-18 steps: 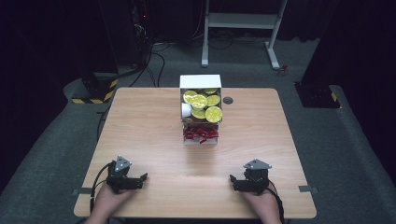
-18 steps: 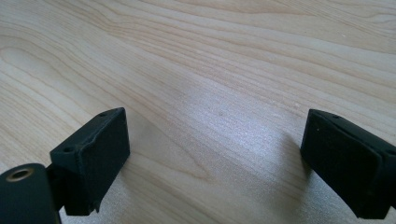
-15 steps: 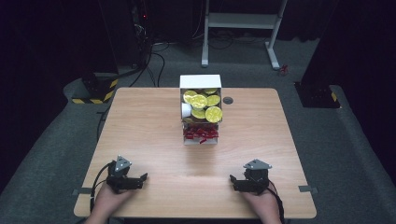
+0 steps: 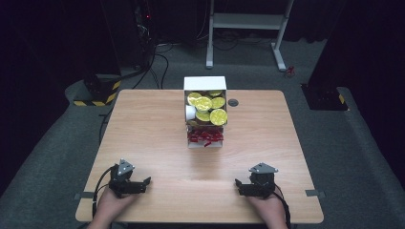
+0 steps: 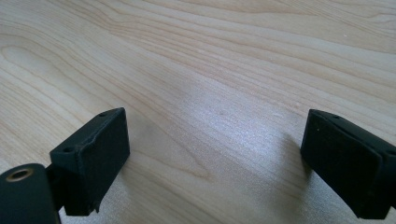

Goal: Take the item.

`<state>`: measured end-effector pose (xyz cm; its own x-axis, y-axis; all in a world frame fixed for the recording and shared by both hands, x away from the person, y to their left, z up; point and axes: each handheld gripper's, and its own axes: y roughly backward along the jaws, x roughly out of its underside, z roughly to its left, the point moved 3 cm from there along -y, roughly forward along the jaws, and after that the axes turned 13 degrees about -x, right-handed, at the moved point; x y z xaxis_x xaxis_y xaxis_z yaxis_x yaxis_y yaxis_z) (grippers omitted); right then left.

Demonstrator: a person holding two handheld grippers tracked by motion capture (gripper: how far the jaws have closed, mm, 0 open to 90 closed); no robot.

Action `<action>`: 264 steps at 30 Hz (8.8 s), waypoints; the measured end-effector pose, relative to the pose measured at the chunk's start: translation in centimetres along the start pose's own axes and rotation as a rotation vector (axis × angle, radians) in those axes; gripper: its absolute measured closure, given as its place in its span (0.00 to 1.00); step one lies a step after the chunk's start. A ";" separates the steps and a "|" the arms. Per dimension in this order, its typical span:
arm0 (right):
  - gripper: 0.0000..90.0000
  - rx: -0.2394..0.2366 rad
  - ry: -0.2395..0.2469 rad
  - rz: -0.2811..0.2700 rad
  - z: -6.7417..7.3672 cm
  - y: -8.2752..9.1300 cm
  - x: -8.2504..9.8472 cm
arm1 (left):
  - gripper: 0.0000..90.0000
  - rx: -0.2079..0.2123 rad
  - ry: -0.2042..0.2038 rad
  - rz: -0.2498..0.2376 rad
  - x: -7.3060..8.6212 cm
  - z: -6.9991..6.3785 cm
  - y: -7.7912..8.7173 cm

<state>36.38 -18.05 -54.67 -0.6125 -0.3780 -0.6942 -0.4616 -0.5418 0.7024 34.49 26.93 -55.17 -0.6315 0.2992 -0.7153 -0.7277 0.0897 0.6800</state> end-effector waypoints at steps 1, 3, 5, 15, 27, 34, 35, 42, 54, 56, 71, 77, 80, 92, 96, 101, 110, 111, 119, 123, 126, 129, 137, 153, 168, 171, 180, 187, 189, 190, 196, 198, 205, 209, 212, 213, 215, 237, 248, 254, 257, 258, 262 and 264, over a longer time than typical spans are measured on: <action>0.09 0.000 0.002 -0.001 0.0 0.0 0.0 | 0.04 0.000 0.000 0.000 0.0 0.0 0.0; 0.10 0.001 0.003 -0.004 0.0 0.0 0.0 | 0.04 0.000 -0.001 0.000 0.0 0.0 0.0; 0.12 -0.003 0.003 -0.006 0.0 0.1 0.0 | 0.04 0.000 0.000 0.000 0.0 0.0 0.0; 0.15 0.001 0.038 -0.071 0.5 1.3 -0.7 | 0.04 0.000 0.000 0.000 0.0 0.0 0.0; 0.18 -0.009 0.035 -0.125 0.7 2.4 -1.6 | 0.04 0.000 -0.001 -0.001 0.0 0.0 0.0; 0.18 -0.028 0.060 -0.151 1.1 2.7 -2.5 | 0.04 -0.002 0.000 0.001 0.0 0.0 0.0; 0.18 -0.028 0.060 -0.151 1.1 2.7 -2.5 | 0.04 -0.002 0.000 0.001 0.0 0.0 0.0; 0.18 -0.032 0.060 -0.151 1.6 2.7 -3.2 | 0.06 0.002 -0.006 -0.009 0.0 -0.1 0.0; 0.18 -0.039 0.084 -0.204 2.2 3.7 -4.9 | 0.06 0.001 -0.013 -0.008 0.0 0.0 0.0; 0.18 -0.044 0.086 -0.215 2.3 4.0 -5.2 | 0.06 0.000 -0.008 -0.011 0.0 -0.1 0.0; 0.16 -0.060 0.127 -0.278 3.3 4.8 -7.8 | 0.06 0.001 -0.004 -0.012 0.0 -0.1 0.0; 0.16 -0.054 0.142 -0.302 3.6 5.5 -8.9 | 0.06 0.003 -0.010 -0.008 0.0 0.0 0.0; 0.16 -0.056 0.141 -0.307 3.6 5.4 -9.2 | 0.06 0.004 -0.010 -0.010 0.0 0.0 0.0; 0.17 -0.049 0.156 -0.313 3.7 5.8 -10.4 | 0.06 0.005 -0.012 -0.010 0.0 0.0 0.1; 0.17 -0.046 0.153 -0.317 3.7 5.9 -10.6 | 0.06 0.005 -0.011 -0.011 0.0 0.0 0.1; 0.15 -0.045 0.138 -0.334 3.7 6.2 -11.0 | 0.07 0.006 -0.016 -0.012 0.1 0.0 0.2; 0.15 -0.043 0.161 -0.367 4.3 7.0 -12.7 | 0.07 0.010 -0.018 -0.010 0.1 0.0 0.2; 0.15 -0.046 0.158 -0.374 4.3 7.1 -12.9 | 0.07 0.010 -0.018 -0.010 0.1 0.0 0.2; 0.15 -0.051 0.159 -0.379 4.5 7.5 -14.4 | 0.07 0.008 -0.019 -0.010 0.1 0.0 0.2; 0.15 -0.059 0.164 -0.393 4.8 7.6 -15.2 | 0.07 0.008 -0.020 -0.010 0.1 0.0 0.2; 0.15 -0.059 0.168 -0.396 4.9 7.6 -15.5 | 0.07 0.008 -0.021 -0.012 0.1 0.0 0.2; 0.15 -0.062 0.169 -0.396 4.9 7.6 -16.0 | 0.07 0.004 -0.027 -0.011 0.1 0.1 0.2; 0.15 -0.070 0.188 -0.399 5.5 7.5 -17.4 | 0.07 0.006 -0.023 -0.012 0.1 0.0 0.2; 0.16 -0.094 0.210 -0.412 6.6 6.9 -20.1 | 0.07 0.005 -0.023 -0.011 0.0 0.0 0.1; 0.17 -0.116 0.196 -0.412 6.9 6.1 -21.6 | 0.07 0.015 -0.011 -0.009 0.0 -0.1 0.1; 0.17 -0.119 0.205 -0.419 7.2 6.1 -22.2 | 0.07 0.015 -0.011 -0.009 0.0 -0.1 0.1; 0.17 -0.124 0.211 -0.425 7.6 5.6 -23.4 | 0.07 0.015 -0.011 -0.009 0.0 -0.1 0.1; 0.18 -0.122 0.208 -0.419 7.6 5.0 -24.3 | 0.07 0.015 -0.011 -0.009 0.0 -0.1 0.1; 0.18 -0.121 0.203 -0.412 7.5 4.9 -24.4 | 0.07 0.015 -0.011 -0.009 0.0 -0.1 0.1; 0.17 -0.122 0.201 -0.411 7.5 4.8 -24.5 | 0.07 0.015 -0.011 -0.009 0.0 -0.1 0.1; 0.16 -0.108 0.191 -0.388 7.2 4.2 -25.4 | 0.07 0.019 -0.016 -0.011 -0.1 -0.1 0.0; 0.16 -0.122 0.189 -0.397 7.1 4.1 -25.6 | 0.07 0.019 -0.016 -0.011 -0.1 -0.1 0.0; 0.17 -0.114 0.181 -0.382 6.9 3.7 -26.1 | 0.07 0.017 -0.019 -0.012 -0.1 -0.1 0.0; 0.18 -0.114 0.181 -0.372 6.9 3.2 -26.3 | 0.07 0.019 -0.016 -0.012 -0.1 -0.1 0.0; 0.19 -0.114 0.187 -0.365 7.1 3.0 -26.6 | 0.07 0.018 -0.023 -0.011 -0.1 -0.1 0.0; 0.19 -0.111 0.193 -0.362 7.0 2.9 -26.8 | 0.07 0.021 -0.019 -0.012 -0.1 -0.1 0.0; 0.20 -0.109 0.182 -0.359 7.0 2.6 -26.8 | 0.07 0.019 -0.024 -0.013 -0.1 -0.1 0.0; 0.26 -0.101 0.179 -0.292 6.7 1.0 -26.8 | 0.07 0.026 -0.022 -0.013 -0.1 -0.1 0.0; 0.37 -0.088 0.183 -0.283 6.8 0.5 -26.6 | 0.07 0.025 -0.028 -0.014 -0.1 0.0 0.0; 0.42 -0.095 0.182 -0.297 6.8 1.0 -26.6 | 0.07 0.028 -0.022 -0.013 -0.1 -0.1 0.0; 0.42 -0.095 0.193 -0.338 6.9 1.8 -26.8 | 0.07 0.027 -0.022 -0.014 -0.1 -0.1 0.0; 0.42 -0.099 0.188 -0.345 7.0 1.9 -26.8 | 0.07 0.027 -0.022 -0.014 -0.1 -0.1 0.0; 0.42 -0.097 0.199 -0.376 7.4 3.1 -26.9 | 0.07 0.026 -0.022 -0.014 -0.1 -0.1 0.0; 0.42 -0.099 0.205 -0.378 7.6 3.4 -26.9 | 0.07 0.026 -0.022 -0.014 -0.1 -0.1 0.0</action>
<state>46.40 -4.09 -32.41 -0.2679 -0.2755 -0.9232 -0.5588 -0.7361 0.3818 34.51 26.79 -55.14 -0.6151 0.3184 -0.7213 -0.7290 0.1188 0.6742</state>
